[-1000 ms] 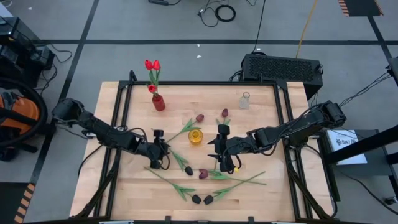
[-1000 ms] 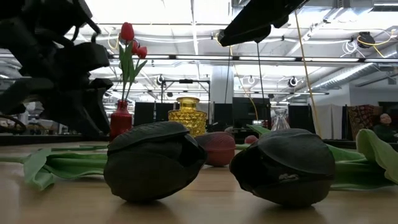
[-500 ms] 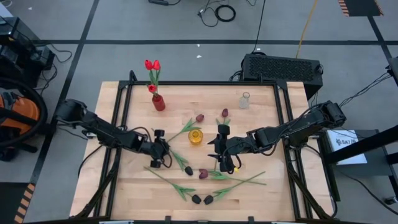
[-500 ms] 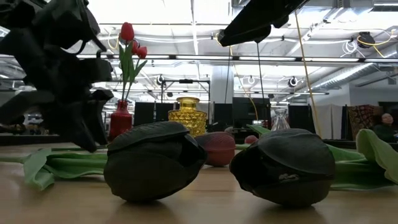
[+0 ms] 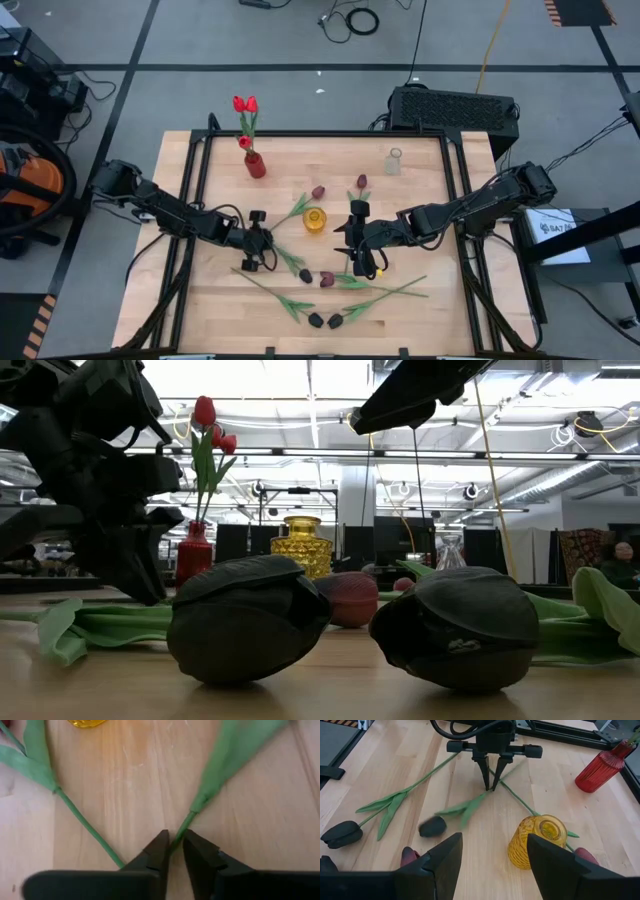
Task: Sort flowers into vase by color
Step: Put the top black flower into the yellow vase
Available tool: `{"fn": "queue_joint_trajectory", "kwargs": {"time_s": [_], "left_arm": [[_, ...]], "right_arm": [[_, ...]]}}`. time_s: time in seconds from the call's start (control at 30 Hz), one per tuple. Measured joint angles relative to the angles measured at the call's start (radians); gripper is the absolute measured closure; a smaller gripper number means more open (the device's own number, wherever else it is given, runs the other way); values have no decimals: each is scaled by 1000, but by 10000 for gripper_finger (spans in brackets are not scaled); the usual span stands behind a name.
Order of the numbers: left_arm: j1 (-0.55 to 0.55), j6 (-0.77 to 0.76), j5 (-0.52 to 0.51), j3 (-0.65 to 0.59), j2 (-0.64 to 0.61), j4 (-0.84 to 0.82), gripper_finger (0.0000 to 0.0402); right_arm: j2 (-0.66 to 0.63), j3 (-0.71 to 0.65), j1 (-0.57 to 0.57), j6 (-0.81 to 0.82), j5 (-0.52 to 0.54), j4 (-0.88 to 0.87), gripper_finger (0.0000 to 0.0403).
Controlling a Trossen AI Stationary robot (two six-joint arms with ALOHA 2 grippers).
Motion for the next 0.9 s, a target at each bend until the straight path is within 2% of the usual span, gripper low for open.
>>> {"fn": "queue_joint_trajectory", "kwargs": {"time_s": [0.17, 0.57, 0.7, 0.9], "left_arm": [[0, 6, 4, 0, 0, 0, 395], [0, 0, 6, 38, -3, -8, 398], [0, -4, 46, 57, -3, -6, 398], [0, -81, 54, 74, -3, -3, 398]], "right_arm": [[0, 0, 0, 0, 0, 0, 188], [0, 0, 0, -15, 0, 0, 188], [0, 0, 0, -14, 0, 0, 188], [0, 0, 0, -14, 0, 0, 188]]}}
